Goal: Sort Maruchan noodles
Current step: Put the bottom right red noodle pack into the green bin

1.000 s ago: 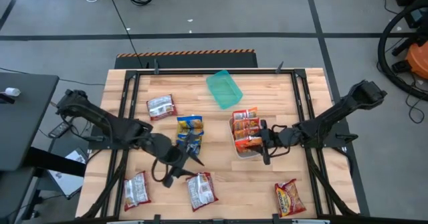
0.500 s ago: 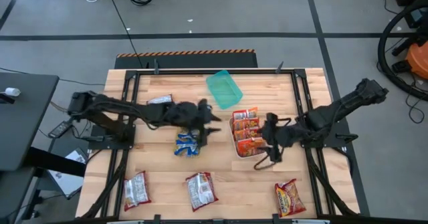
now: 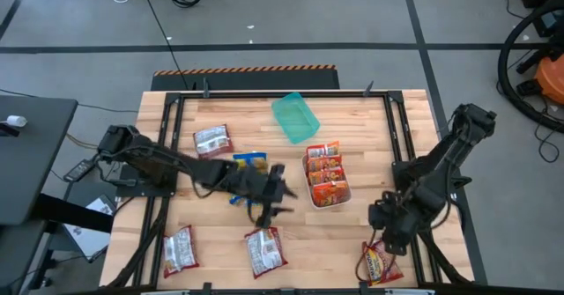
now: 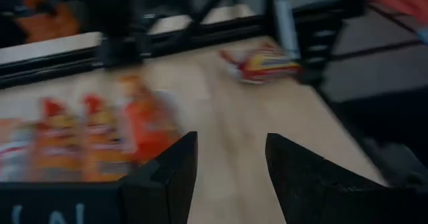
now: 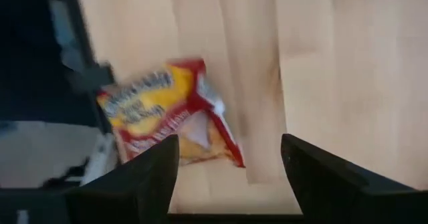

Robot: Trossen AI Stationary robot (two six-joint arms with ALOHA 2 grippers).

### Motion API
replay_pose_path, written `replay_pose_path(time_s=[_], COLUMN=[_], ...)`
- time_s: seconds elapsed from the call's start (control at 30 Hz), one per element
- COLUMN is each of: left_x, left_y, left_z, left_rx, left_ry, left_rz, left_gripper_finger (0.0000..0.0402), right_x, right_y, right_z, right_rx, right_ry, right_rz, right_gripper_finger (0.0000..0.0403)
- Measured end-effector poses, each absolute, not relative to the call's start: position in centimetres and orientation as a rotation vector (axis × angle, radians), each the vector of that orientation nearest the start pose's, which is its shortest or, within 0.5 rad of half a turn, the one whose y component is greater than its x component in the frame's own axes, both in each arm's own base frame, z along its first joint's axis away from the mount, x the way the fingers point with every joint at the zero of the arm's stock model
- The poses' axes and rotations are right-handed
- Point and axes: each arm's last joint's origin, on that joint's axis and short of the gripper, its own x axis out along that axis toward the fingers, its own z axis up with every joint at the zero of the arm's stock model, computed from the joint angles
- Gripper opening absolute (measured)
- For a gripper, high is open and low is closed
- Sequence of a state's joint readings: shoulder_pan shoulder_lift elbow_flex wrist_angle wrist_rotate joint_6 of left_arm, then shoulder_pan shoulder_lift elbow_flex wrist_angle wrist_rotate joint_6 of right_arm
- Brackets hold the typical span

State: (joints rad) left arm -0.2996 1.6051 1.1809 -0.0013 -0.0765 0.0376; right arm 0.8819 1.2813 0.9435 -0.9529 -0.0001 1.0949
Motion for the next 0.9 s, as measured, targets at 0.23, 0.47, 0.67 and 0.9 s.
replay_pose_path(time_s=[0.23,0.47,0.67,0.9], left_x=[33.4,32.7,32.9,33.5], left_y=[-15.6,-16.1,-14.8,-13.5], left_z=[27.6,26.0,25.1,25.1], left_rx=[0.082,0.052,0.016,0.001], left_ry=[0.384,0.373,0.353,0.353], left_rz=[-0.333,-0.194,-0.094,-0.054], left_gripper_finger=[0.0180,0.0180,0.0180,0.0180], right_x=[13.6,13.6,13.3,13.0], right_y=[17.1,16.3,16.0,15.4], right_z=[18.7,15.6,14.5,13.8], right_rx=[0.472,0.534,0.516,0.403], right_ry=[1.504,1.487,1.468,1.425], right_rz=[0.144,0.222,0.288,0.287], right_gripper_finger=[0.0249,0.0236,0.0212,0.0137])
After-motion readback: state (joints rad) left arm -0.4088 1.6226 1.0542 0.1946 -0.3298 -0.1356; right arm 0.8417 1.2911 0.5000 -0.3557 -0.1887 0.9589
